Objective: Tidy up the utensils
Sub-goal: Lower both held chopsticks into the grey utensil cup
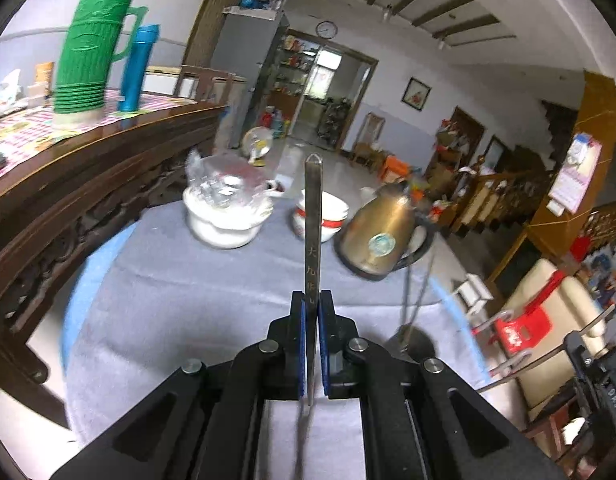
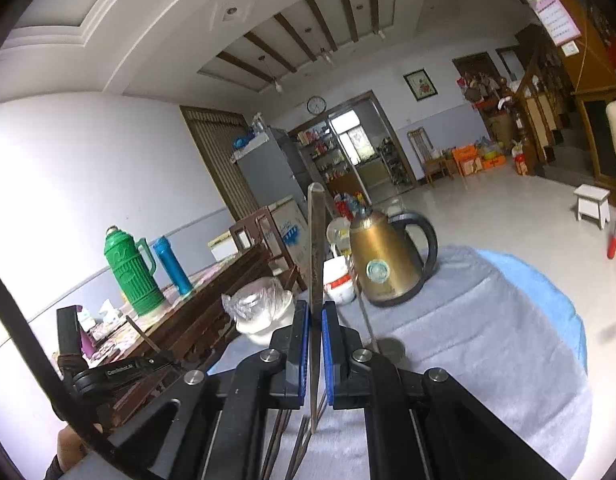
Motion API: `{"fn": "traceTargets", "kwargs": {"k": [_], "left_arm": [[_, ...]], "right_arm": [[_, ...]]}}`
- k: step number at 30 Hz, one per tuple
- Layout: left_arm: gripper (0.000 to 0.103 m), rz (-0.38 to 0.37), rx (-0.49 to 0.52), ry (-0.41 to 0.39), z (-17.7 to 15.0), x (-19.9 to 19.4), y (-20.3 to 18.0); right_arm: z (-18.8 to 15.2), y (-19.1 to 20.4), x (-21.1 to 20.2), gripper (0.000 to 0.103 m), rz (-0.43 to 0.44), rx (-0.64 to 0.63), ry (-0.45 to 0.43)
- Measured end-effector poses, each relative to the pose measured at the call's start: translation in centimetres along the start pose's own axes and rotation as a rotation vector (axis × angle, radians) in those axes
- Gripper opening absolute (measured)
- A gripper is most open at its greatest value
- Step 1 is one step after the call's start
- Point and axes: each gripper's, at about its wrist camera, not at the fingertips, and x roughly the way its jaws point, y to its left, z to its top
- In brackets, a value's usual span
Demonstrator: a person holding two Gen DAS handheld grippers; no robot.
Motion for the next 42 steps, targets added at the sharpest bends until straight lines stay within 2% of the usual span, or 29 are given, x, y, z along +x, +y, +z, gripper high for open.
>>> {"fn": "traceTargets", "kwargs": {"k": [7, 14, 20, 30, 37, 39, 41, 42], "left_arm": [[0.006, -0.113, 0.007, -0.022, 2.6, 1.6, -3.9], [0.006, -0.193, 0.028, -0.016, 3.8, 5.0, -7.9], [0.006, -0.195, 0.061, 0.046, 3.2, 8.7, -10.0], [0.006, -0.166, 0.113, 0.159, 0.6, 13.2, -10.9], [0.006, -0.147, 0.154, 0.268, -1.1, 15.6, -11.6], [0.012, -0.139, 0.152, 0.277, -1.3, 15.5, -11.3], [0.023, -0.148, 0.143, 0.261, -1.1, 14.6, -10.9], [0.033, -0.149, 0.140, 0.247, -0.9, 13.9, -10.6]], "right_arm": [[3.6, -0.9, 0.5, 0.007, -0.039, -0.047, -0.077], [4.8, -2.5, 4.4, 0.007, -0.088, -0.085, -0.046], [4.1, -3.8, 7.7, 0.007, -0.115, -0.101, 0.012], [2.0, -5.5, 13.0, 0.007, -0.132, -0.115, 0.142], [0.5, -6.7, 16.4, 0.009, -0.127, -0.112, 0.285], [0.1, -7.1, 17.1, 0.009, -0.127, -0.097, 0.324], [0.0, -7.4, 17.2, 0.009, -0.122, -0.085, 0.332], [0.0, -7.5, 17.1, 0.011, -0.126, -0.084, 0.327]]}}
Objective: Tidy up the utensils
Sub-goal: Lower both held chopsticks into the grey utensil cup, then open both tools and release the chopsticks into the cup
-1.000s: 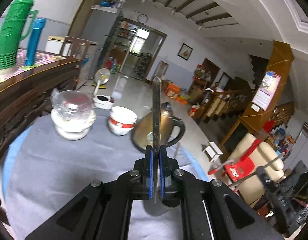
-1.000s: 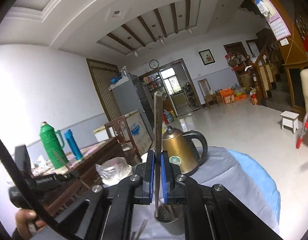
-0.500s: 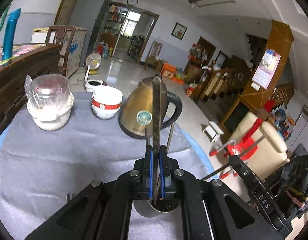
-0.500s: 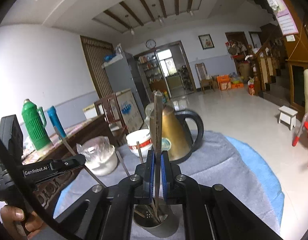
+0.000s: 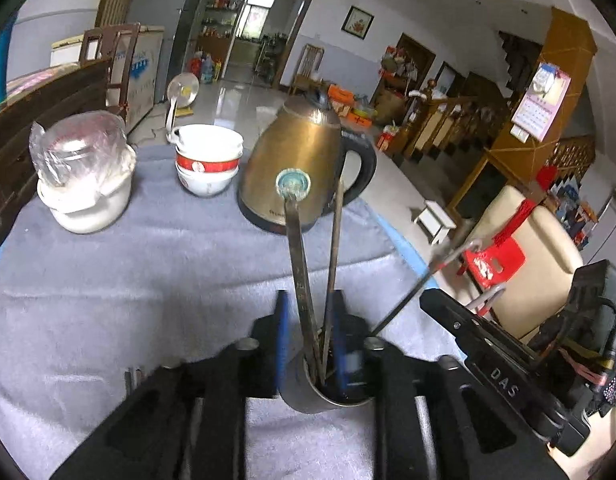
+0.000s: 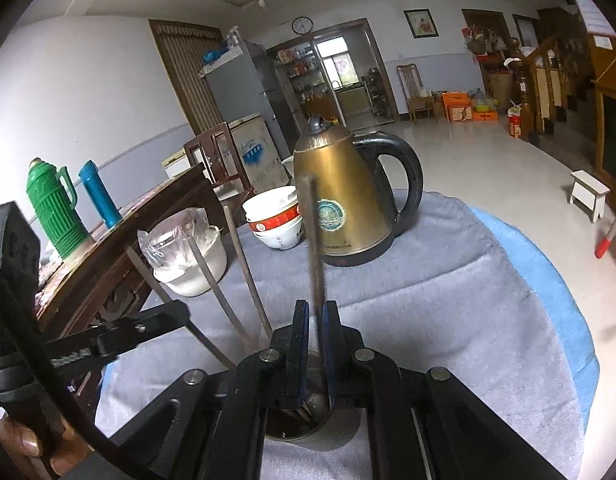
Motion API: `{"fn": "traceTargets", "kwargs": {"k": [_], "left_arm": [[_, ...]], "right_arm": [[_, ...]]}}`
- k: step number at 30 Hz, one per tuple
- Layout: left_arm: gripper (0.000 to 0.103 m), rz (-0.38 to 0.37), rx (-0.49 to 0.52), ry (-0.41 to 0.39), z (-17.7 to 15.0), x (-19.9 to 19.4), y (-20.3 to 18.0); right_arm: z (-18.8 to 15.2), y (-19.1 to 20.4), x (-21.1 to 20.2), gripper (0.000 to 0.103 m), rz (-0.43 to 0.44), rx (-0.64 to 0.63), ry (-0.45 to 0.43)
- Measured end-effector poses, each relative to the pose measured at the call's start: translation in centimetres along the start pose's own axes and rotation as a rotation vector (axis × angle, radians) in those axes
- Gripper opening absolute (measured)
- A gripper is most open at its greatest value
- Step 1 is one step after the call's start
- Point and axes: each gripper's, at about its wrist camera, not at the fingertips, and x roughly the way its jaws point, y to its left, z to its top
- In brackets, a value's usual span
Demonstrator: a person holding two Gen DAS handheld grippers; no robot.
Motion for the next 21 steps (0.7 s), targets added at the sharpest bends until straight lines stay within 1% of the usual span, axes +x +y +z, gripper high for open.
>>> {"fn": "traceTargets", "kwargs": {"k": [1, 2, 4, 5, 6, 7, 8, 10, 12, 14, 17, 19, 21], "left_arm": [[0.040, 0.003, -0.003, -0.023, 0.1, -1.0, 0.2], [0.042, 0.009, -0.006, -0.049, 0.1, -2.1, 0.5], [0.049, 0.021, -0.013, -0.088, 0.3, -3.7, 1.2], [0.051, 0.026, -0.020, -0.104, 0.3, -4.6, 1.7], [0.055, 0.037, -0.030, -0.128, 0.2, -5.8, 2.6], [0.057, 0.049, -0.036, -0.142, 0.0, -6.7, 3.2], [0.061, 0.073, -0.047, -0.158, -0.5, -7.7, 4.2], [0.072, 0.119, -0.071, -0.169, -1.4, -9.0, 6.1], [0.073, 0.182, -0.095, -0.157, -3.1, -9.9, 8.5], [0.073, 0.230, -0.117, -0.130, -4.5, -10.2, 10.5], [0.073, 0.306, -0.179, -0.044, -7.6, -9.9, 14.4], [0.073, 0.335, -0.215, -0.003, -9.3, -9.4, 16.1], [0.073, 0.361, -0.238, 0.050, -10.9, -9.0, 17.3]], "right_arm": [[0.1, -0.1, -0.4, 0.012, -0.014, 0.002, -0.009], [0.2, -0.1, -0.8, 0.015, -0.024, 0.006, -0.018], [0.4, -0.2, -1.9, 0.027, -0.046, 0.017, -0.043], [0.4, -0.4, -2.7, 0.039, -0.053, 0.028, -0.062], [0.3, -0.5, -3.7, 0.059, -0.058, 0.038, -0.083], [0.3, -0.4, -4.4, 0.067, -0.060, 0.044, -0.097], [0.0, -0.4, -5.5, 0.069, -0.063, 0.050, -0.123], [-0.8, -0.1, -7.3, 0.069, -0.060, 0.047, -0.143], [-2.1, 0.3, -8.3, 0.069, -0.049, 0.053, -0.136], [-3.8, 0.9, -8.7, 0.069, -0.037, 0.048, -0.106], [-6.7, 1.6, -8.4, 0.069, -0.026, 0.056, -0.033], [-9.2, 2.3, -7.0, 0.069, -0.008, 0.055, 0.061], [-10.9, 2.8, -5.6, 0.069, 0.001, 0.060, 0.132]]}}
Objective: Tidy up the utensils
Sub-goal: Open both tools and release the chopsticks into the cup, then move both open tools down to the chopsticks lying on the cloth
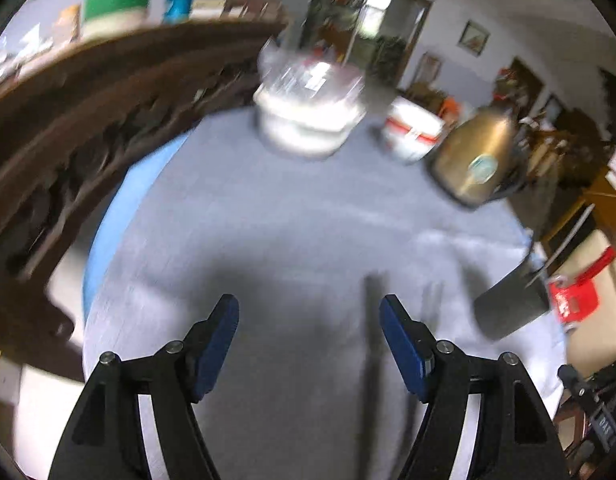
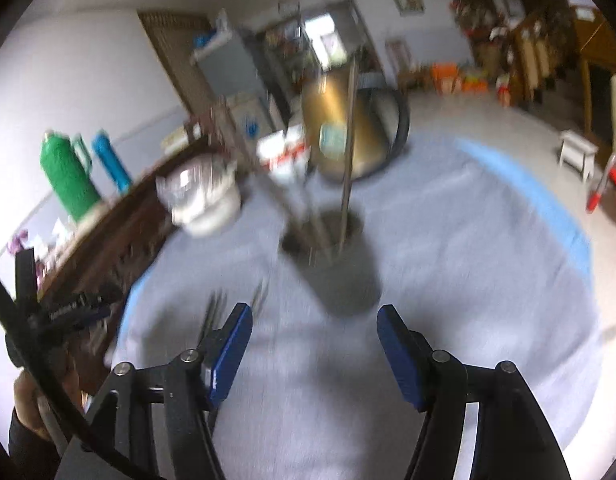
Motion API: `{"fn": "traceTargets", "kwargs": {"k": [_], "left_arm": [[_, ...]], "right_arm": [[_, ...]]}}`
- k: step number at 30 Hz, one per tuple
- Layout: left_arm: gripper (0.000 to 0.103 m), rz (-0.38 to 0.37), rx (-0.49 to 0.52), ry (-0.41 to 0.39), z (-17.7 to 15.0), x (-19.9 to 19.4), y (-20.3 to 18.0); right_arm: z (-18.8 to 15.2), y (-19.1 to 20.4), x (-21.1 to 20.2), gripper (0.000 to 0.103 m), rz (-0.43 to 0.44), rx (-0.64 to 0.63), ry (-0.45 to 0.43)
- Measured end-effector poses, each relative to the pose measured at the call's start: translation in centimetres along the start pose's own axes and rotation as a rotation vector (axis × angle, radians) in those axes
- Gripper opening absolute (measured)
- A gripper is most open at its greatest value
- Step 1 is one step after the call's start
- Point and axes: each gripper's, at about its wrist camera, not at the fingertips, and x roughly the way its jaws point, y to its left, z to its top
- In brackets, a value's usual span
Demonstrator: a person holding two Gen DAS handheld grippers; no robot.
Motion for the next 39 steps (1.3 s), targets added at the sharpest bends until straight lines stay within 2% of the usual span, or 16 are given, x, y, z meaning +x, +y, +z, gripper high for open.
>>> {"fn": "traceTargets", "kwargs": {"k": [3, 8, 10, 11, 13, 16, 19, 22, 23, 24, 32, 39], "left_arm": [[0.073, 0.021, 0.004, 0.070, -1.9, 1.1, 1.1], [0.073, 0.016, 0.047, 0.147, -4.4, 2.1, 0.7], [0.073, 0.011, 0.055, 0.153, -4.8, 2.1, 0.4], [0.073, 0.011, 0.055, 0.158, -5.0, 2.2, 0.3], [0.073, 0.001, 0.055, 0.171, -5.3, 2.2, 0.2], [0.073, -0.004, 0.055, 0.179, -5.5, 2.1, -0.1], [0.073, -0.002, 0.050, 0.178, -5.6, 2.3, 0.2], [0.073, -0.005, 0.045, 0.183, -5.5, 2.6, 0.5], [0.073, -0.005, 0.045, 0.184, -5.5, 2.5, 0.6], [0.073, -0.005, 0.046, 0.185, -5.5, 2.6, 0.6], [0.073, -0.007, 0.052, 0.199, -5.3, 2.8, 0.4], [0.073, -0.006, 0.088, 0.220, -5.4, 3.2, -0.9]], "right_arm": [[-2.4, 0.9, 3.1, 0.069, 0.056, 0.013, 0.143], [-4.1, 2.4, 6.0, 0.067, 0.124, 0.031, 0.259], [-4.3, 3.2, 6.8, 0.055, 0.141, 0.019, 0.282], [-4.3, 3.9, 7.3, 0.045, 0.155, 0.006, 0.304], [-4.4, 5.1, 8.4, 0.040, 0.171, -0.015, 0.336], [-4.7, 7.1, 9.3, 0.039, 0.189, -0.055, 0.369], [-5.4, 9.0, 10.4, 0.034, 0.189, -0.102, 0.405], [-6.4, 9.5, 11.9, 0.020, 0.182, -0.100, 0.461], [-6.8, 9.4, 12.1, 0.011, 0.182, -0.098, 0.476], [-6.9, 9.4, 12.2, 0.008, 0.175, -0.102, 0.482], [-6.3, 6.8, 10.3, 0.007, 0.160, -0.039, 0.431], [-4.8, 3.8, 10.2, 0.008, 0.090, 0.032, 0.396]]}}
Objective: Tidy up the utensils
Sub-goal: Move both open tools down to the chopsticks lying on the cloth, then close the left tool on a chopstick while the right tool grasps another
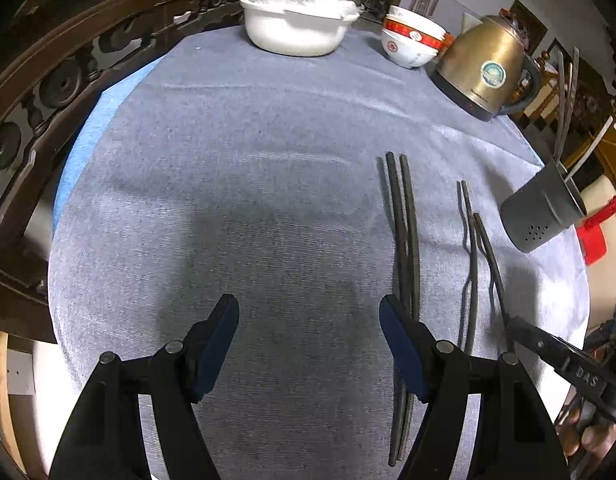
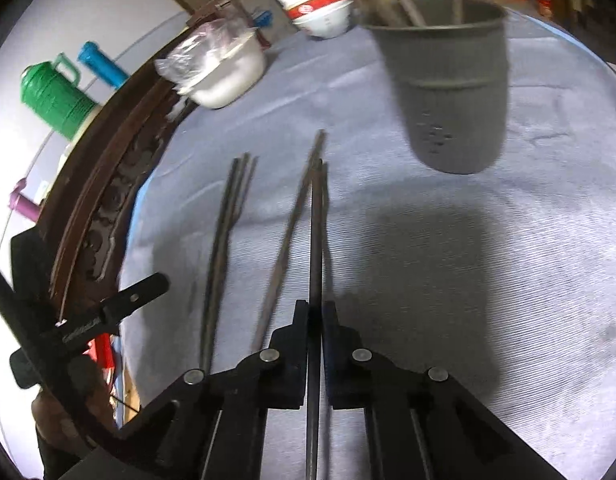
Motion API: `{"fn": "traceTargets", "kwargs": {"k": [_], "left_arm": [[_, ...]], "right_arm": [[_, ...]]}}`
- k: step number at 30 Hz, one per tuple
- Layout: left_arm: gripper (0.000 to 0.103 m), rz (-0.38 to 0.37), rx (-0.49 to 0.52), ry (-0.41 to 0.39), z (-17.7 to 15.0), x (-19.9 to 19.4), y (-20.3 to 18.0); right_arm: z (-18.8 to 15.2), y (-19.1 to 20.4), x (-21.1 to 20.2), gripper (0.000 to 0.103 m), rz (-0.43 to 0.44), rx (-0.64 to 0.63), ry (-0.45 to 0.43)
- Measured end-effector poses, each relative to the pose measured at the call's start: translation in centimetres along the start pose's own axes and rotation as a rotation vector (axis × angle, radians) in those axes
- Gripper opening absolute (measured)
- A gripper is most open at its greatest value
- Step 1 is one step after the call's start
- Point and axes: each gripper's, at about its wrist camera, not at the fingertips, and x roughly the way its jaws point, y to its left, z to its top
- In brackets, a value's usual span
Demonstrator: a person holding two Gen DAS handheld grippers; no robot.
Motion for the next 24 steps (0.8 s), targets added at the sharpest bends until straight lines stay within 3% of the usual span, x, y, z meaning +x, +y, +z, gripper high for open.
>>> {"fn": "traceTargets", "kwargs": {"k": [9, 13, 17, 24], "left_arm": [[0.072, 0.007, 0.085, 0.036, 1.2, 1.2, -3.1], [0.056, -0.005, 0.092, 0.087, 1.7, 2.3, -4.0], [0.055, -0.006, 0.101, 0.136, 1.9, 3.4, -4.7], [0.054, 0.013, 0.115, 0.139, 2.1, 3.7, -5.4]], "right_arm": [[0.5, -0.2, 0.4, 0.011, 0.007, 0.003, 0.013], [0.8, -0.3, 1.0, 0.011, 0.023, 0.020, 0.019], [0.7, -0.9, 1.1, 0.011, 0.042, 0.030, 0.020], [0.7, -1.0, 1.4, 0.011, 0.072, 0.032, 0.029]]}}
